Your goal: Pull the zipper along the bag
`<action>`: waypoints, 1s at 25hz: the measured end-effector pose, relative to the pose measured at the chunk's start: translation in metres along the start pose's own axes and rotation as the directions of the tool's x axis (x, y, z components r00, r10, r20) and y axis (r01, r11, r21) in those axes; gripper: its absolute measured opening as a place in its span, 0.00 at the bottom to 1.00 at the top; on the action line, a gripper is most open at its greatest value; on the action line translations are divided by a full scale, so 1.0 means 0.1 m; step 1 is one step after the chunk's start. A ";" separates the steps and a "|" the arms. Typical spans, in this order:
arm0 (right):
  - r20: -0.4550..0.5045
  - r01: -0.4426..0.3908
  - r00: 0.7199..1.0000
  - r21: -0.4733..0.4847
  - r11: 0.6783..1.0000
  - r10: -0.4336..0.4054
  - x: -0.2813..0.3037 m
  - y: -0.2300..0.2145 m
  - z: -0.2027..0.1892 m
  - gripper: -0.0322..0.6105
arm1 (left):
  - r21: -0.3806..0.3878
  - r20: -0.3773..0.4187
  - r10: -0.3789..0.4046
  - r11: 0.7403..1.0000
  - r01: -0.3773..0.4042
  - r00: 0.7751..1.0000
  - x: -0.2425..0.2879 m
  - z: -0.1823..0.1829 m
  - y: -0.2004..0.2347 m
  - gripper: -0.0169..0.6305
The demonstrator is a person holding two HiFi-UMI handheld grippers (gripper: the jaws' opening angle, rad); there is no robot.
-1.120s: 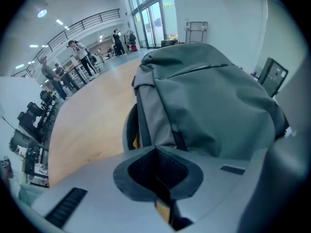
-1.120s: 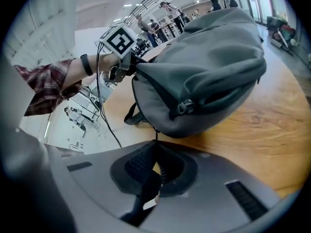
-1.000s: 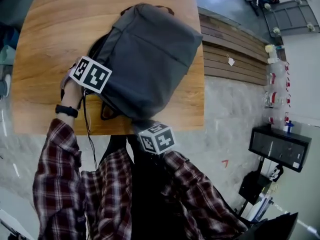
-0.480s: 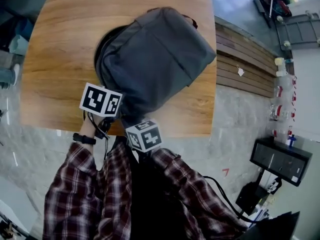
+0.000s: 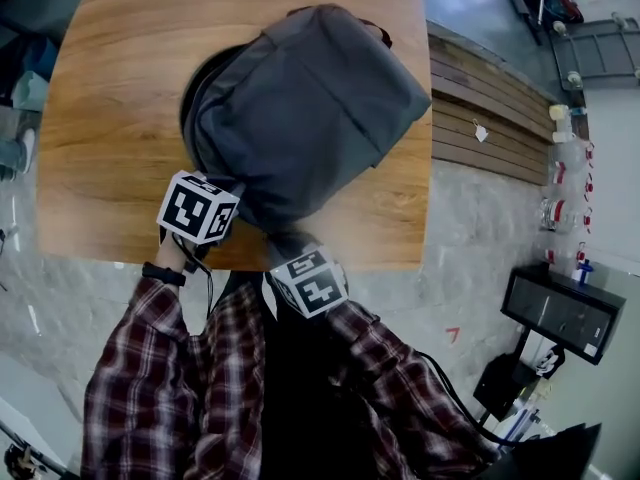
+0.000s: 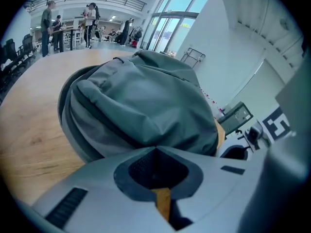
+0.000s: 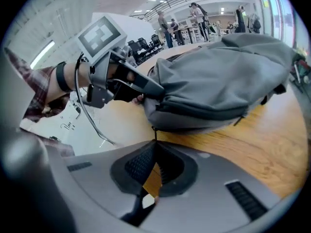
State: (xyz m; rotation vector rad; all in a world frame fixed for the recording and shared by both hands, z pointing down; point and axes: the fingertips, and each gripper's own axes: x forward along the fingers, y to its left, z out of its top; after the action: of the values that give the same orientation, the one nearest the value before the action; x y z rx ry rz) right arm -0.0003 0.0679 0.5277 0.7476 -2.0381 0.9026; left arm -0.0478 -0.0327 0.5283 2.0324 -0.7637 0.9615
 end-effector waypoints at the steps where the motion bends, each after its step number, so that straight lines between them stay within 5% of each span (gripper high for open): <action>1: -0.003 0.016 1.000 -0.021 1.000 -0.016 -0.06 -0.09 -0.05 0.06 | 0.008 -0.006 -0.004 1.000 0.005 1.000 0.00 -0.01 0.00 0.04; 10: -0.021 0.140 0.989 -0.241 0.960 -0.150 -0.37 -0.72 0.00 0.07 | 0.007 -0.054 -0.048 0.999 0.048 0.997 -0.03 -0.07 -0.01 0.04; 17: -0.009 0.131 0.991 -0.136 0.982 -0.134 -0.39 -0.91 0.06 0.06 | -0.006 -0.040 -0.056 0.998 0.055 0.998 0.00 -0.03 0.00 0.04; 25: 0.048 0.016 0.999 -0.040 0.999 -0.014 -0.14 -0.41 0.25 0.06 | 0.120 -0.127 0.122 0.987 -0.106 0.984 -0.04 0.19 0.51 0.04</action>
State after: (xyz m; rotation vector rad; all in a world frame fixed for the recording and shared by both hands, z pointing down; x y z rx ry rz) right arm 0.0279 0.0272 0.5191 0.7680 -2.0837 0.8396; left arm -0.0818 -0.0751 0.5354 2.0136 -0.7751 1.2189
